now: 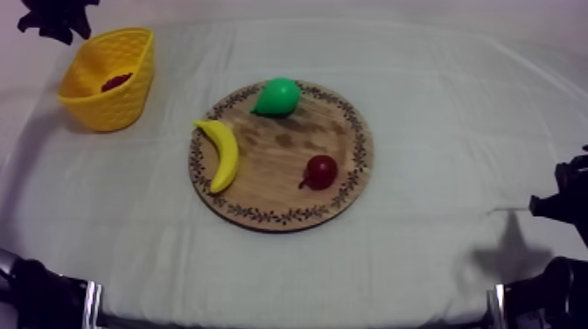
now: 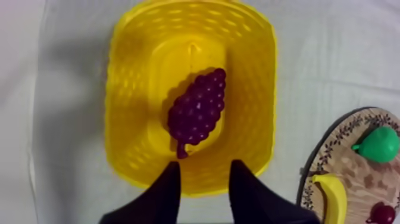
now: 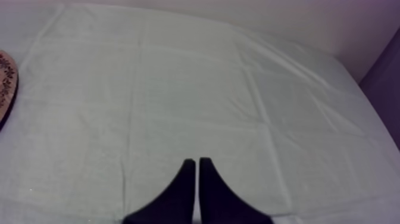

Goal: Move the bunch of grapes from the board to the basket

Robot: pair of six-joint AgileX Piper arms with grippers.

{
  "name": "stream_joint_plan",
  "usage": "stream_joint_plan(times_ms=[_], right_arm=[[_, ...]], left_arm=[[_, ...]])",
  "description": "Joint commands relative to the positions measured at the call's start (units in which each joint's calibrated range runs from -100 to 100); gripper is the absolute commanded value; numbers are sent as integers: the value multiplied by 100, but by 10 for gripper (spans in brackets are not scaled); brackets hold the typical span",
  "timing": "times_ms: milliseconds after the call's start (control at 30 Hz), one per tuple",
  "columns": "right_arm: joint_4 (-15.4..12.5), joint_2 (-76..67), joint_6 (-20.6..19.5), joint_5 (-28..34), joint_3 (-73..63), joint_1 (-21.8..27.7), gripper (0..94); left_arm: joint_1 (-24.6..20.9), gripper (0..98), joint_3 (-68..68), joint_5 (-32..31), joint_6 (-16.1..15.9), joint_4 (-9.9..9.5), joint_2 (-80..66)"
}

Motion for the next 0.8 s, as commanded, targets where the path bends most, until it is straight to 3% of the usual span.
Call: stream_joint_plan(times_ms=[0, 367, 767], right_arm=[[-1, 1, 1, -2, -5, -2, 3], [-1, 1, 1, -2, -5, -2, 3], [-1, 1, 1, -2, -5, -2, 3]], left_arm=[[-9, 245, 895, -563, -82, -10, -775], [-156, 33, 3693, -2444, -464, 73, -3243], [38, 0, 6947, -4416, -413, 63, -6521]])
